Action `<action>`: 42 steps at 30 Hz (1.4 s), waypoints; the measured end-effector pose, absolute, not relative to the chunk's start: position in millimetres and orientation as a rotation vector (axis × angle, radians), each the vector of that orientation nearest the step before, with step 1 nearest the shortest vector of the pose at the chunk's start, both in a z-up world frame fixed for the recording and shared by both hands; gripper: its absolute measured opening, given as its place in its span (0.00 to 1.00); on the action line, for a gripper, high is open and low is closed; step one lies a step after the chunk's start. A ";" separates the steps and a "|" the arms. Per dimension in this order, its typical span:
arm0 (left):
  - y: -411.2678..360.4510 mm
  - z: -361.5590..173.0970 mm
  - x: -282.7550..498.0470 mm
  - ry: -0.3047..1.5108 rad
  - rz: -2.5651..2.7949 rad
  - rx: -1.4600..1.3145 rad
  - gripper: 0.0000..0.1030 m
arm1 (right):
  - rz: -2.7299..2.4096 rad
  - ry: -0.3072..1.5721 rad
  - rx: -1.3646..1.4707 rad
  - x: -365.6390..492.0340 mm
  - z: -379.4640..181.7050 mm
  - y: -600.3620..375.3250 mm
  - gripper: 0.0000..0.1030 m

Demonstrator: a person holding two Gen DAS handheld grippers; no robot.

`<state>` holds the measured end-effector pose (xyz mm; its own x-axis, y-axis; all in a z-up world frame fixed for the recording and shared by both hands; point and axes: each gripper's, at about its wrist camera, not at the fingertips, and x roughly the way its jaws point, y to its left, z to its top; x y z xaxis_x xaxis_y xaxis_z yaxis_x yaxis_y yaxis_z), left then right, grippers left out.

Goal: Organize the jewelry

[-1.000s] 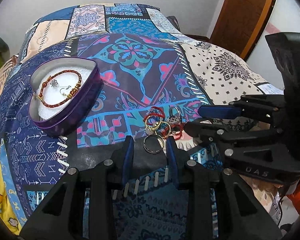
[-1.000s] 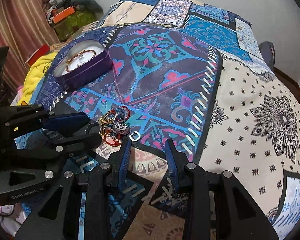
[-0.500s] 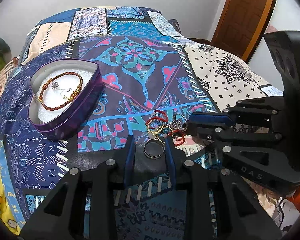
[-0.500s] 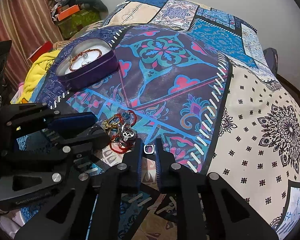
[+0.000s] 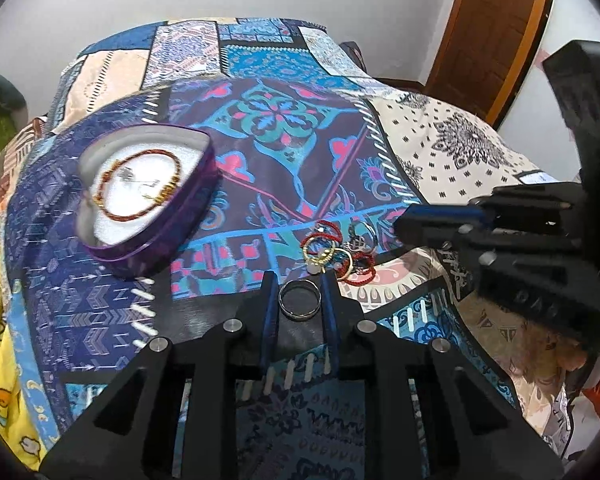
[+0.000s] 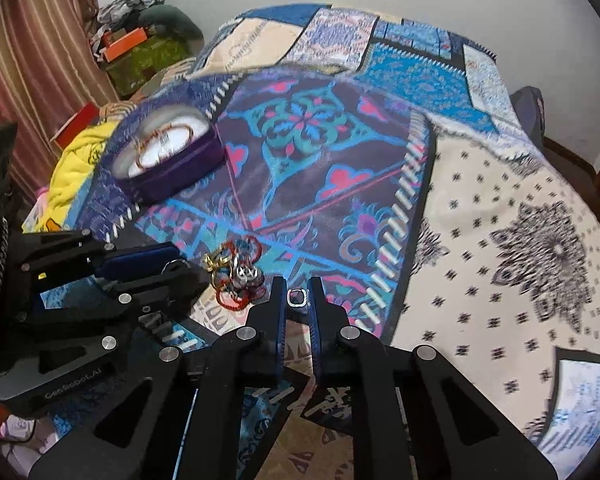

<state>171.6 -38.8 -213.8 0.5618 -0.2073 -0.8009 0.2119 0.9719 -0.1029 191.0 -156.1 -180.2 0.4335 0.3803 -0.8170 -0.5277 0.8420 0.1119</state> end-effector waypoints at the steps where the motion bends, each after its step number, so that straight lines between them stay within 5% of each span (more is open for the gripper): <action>1: -36.7 -209.9 170.2 0.934 -0.242 0.002 0.20 | 0.568 0.960 -0.167 190.2 -176.2 -156.5 0.09; 23: 25.6 -111.2 158.6 0.669 -0.122 -0.056 0.20 | 0.632 0.717 -0.089 194.3 -89.0 -118.0 0.09; 42: 75.0 -116.7 189.8 0.655 -0.078 -0.111 0.20 | 0.716 0.720 -0.091 214.5 -97.0 -62.7 0.09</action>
